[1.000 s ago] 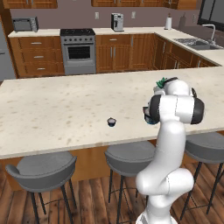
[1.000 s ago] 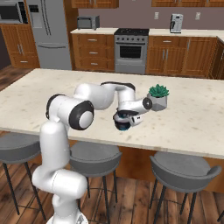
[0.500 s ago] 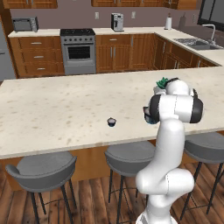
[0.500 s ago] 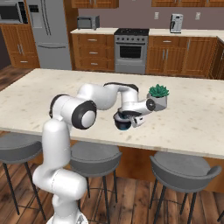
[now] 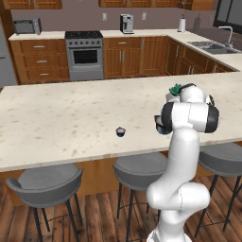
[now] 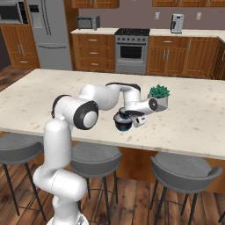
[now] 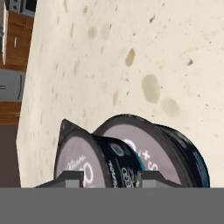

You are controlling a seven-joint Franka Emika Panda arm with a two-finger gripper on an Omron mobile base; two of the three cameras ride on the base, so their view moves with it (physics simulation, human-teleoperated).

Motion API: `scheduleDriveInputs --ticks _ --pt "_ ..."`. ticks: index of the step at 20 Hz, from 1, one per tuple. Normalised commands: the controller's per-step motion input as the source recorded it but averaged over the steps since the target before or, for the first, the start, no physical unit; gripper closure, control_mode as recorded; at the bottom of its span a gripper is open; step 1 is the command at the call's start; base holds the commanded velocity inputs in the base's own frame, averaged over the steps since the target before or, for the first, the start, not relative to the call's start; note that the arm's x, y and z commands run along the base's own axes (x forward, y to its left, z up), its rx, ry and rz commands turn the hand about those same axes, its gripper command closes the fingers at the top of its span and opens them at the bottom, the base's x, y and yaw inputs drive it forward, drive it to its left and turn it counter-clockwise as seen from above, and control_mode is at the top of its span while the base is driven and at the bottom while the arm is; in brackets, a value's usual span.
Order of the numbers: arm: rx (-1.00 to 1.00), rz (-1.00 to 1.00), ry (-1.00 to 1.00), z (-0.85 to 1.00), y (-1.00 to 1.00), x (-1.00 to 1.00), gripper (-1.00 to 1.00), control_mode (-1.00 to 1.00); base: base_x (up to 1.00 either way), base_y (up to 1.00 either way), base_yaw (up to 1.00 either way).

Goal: Stack the yogurt containers by placing the smaller containers on top of the larger containers.

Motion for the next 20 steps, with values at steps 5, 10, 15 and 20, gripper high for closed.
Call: scheduleDriveInputs --ticks 5,10,15,20 --pt "0.00 0.02 0.00 0.00 0.00 0.00 -1.00 -1.00 0.00 0.00 0.00" --pt "0.00 0.02 0.00 0.00 0.00 0.00 -1.00 -1.00 0.00 0.00 0.00" --pt "0.00 0.02 0.00 0.00 0.00 -0.01 -1.00 -1.00 0.00 0.00 0.00" --pt "0.00 0.01 -0.01 0.28 0.00 -0.40 -1.00 -1.00 0.00 0.00 0.00"
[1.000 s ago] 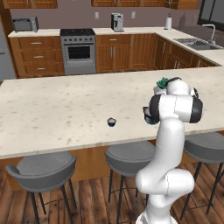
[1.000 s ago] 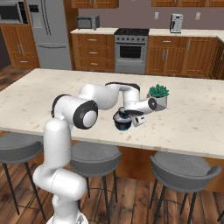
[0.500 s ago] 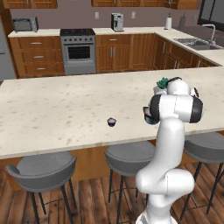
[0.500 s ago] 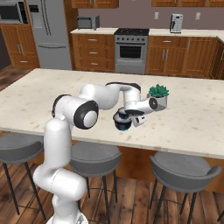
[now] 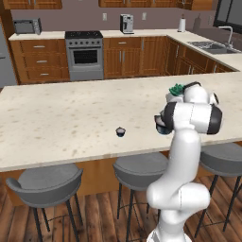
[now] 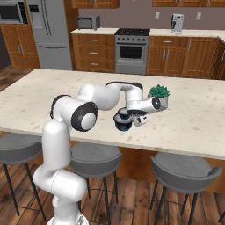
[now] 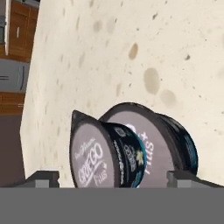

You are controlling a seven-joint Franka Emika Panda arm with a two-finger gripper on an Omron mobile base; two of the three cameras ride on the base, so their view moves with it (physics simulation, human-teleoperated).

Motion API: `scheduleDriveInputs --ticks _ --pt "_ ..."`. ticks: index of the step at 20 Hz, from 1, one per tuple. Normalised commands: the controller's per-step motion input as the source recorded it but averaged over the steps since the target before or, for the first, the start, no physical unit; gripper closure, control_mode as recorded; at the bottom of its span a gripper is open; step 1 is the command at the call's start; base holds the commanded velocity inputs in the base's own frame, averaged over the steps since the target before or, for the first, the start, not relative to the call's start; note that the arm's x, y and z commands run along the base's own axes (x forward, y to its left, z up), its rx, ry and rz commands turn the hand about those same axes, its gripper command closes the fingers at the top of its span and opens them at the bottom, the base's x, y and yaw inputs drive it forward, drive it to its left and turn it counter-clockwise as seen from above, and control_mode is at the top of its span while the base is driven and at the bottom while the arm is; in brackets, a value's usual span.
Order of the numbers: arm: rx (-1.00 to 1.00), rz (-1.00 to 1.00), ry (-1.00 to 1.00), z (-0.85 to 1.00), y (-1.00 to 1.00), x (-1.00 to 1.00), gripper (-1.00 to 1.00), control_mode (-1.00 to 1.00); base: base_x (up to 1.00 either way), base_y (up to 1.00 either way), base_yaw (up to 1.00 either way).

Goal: Stack the yogurt containers by placing the smaller containers on top of the larger containers.

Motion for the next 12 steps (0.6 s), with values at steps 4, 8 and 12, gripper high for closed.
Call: scheduleDriveInputs --ticks 4,8,12 --pt "0.00 0.00 -0.05 0.59 0.00 -0.74 -1.00 -1.00 0.00 0.00 0.00" --pt "0.00 0.00 -0.05 0.63 0.00 -0.83 -1.00 -1.00 0.00 0.00 0.00" --pt "-0.01 0.00 -0.10 0.50 0.14 -0.87 -1.00 -1.00 0.00 0.00 0.00"
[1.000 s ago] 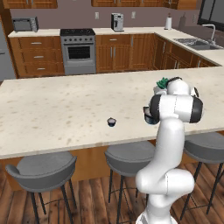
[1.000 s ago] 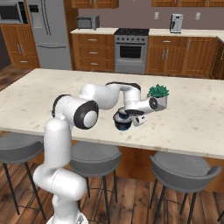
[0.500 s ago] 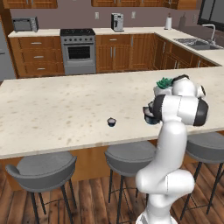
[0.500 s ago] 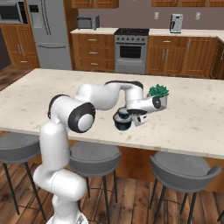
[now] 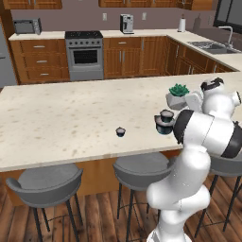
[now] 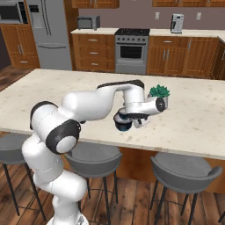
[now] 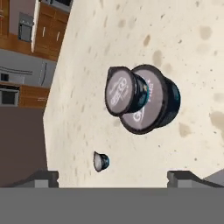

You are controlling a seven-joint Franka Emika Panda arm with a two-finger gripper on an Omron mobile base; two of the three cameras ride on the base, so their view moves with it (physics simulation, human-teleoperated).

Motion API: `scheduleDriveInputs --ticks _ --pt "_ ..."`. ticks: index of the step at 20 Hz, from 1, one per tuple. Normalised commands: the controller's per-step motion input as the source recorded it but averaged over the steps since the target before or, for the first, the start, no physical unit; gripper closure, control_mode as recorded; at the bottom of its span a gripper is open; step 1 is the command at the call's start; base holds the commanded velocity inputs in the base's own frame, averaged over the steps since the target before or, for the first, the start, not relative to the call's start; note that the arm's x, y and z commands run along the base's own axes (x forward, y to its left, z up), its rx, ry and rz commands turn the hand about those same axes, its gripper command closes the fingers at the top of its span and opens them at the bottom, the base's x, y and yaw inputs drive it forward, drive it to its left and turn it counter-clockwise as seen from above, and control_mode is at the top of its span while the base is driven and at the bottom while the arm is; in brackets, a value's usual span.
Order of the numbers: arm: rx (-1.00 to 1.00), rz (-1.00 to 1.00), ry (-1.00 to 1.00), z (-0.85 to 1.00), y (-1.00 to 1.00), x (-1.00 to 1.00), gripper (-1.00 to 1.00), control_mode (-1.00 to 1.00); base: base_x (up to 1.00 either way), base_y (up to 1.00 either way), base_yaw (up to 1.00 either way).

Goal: Stack the yogurt containers by placing the smaller containers on top of the larger containers.

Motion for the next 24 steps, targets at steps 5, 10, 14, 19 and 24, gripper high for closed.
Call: scheduleDriveInputs --ticks 5,10,14,19,24 --pt "-0.03 0.00 -0.02 0.36 0.37 -0.78 -1.00 -1.00 0.00 0.00 0.00" --pt "-0.04 0.00 0.02 0.38 0.60 -0.47 -1.00 -1.00 0.00 0.00 0.00" --pt "-0.08 0.00 0.05 0.44 0.67 -0.35 -1.00 -1.00 0.00 0.00 0.00" --pt "-0.08 0.00 0.08 0.29 0.60 -0.45 -1.00 -1.00 0.00 0.00 0.00" --pt "-0.05 0.00 0.11 0.11 0.47 -0.24 -1.00 -1.00 0.00 0.00 0.00"
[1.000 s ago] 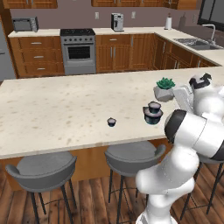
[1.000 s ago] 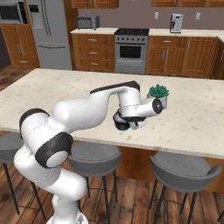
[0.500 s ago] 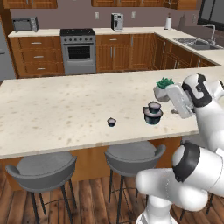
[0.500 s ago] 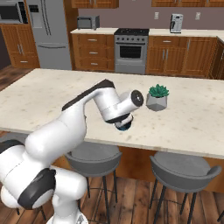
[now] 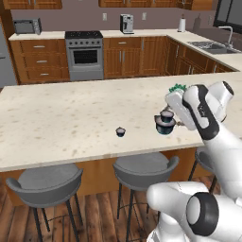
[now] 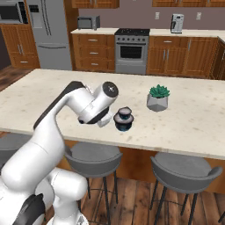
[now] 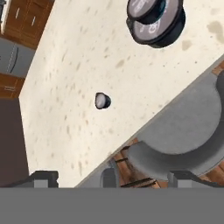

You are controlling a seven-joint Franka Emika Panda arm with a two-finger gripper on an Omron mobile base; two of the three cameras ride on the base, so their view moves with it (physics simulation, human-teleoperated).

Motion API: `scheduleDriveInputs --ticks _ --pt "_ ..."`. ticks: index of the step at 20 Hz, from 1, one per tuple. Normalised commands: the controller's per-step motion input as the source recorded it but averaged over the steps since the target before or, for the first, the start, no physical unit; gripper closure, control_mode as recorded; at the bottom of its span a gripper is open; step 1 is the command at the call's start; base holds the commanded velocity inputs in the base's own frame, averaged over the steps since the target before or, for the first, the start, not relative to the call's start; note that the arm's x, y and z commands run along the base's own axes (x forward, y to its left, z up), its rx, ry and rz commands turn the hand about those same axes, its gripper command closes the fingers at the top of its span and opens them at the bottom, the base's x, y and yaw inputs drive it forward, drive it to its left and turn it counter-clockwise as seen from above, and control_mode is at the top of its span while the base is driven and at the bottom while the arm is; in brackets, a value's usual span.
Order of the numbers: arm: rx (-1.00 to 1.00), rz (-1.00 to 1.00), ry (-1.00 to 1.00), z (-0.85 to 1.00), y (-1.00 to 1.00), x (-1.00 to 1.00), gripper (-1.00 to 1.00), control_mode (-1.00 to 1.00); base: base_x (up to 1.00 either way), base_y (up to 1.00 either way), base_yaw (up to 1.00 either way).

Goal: Stack the yogurt containers by placing the smaller containers on top of the larger containers.

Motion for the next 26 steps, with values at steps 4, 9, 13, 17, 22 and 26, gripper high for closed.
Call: scheduleDriveInputs --ticks 4,9,13,17,22,26 --pt "-0.04 0.00 0.08 0.00 0.33 0.00 -1.00 -1.00 0.00 0.00 0.00" --pt "-0.07 0.01 0.04 0.00 0.42 0.00 -1.00 -1.00 0.00 0.00 0.00" --pt "-0.10 0.03 0.00 -0.02 0.41 0.00 -1.00 -1.00 0.00 0.00 0.00" --pt "-0.15 0.00 0.00 -0.14 0.23 -0.02 -1.00 -1.00 0.00 0.00 0.00" --pt "-0.21 0.05 0.00 -0.11 0.14 -0.01 -1.00 -1.00 0.00 0.00 0.00" --pt "-0.20 0.14 0.00 0.00 0.14 0.00 -1.00 -1.00 0.00 0.00 0.00"
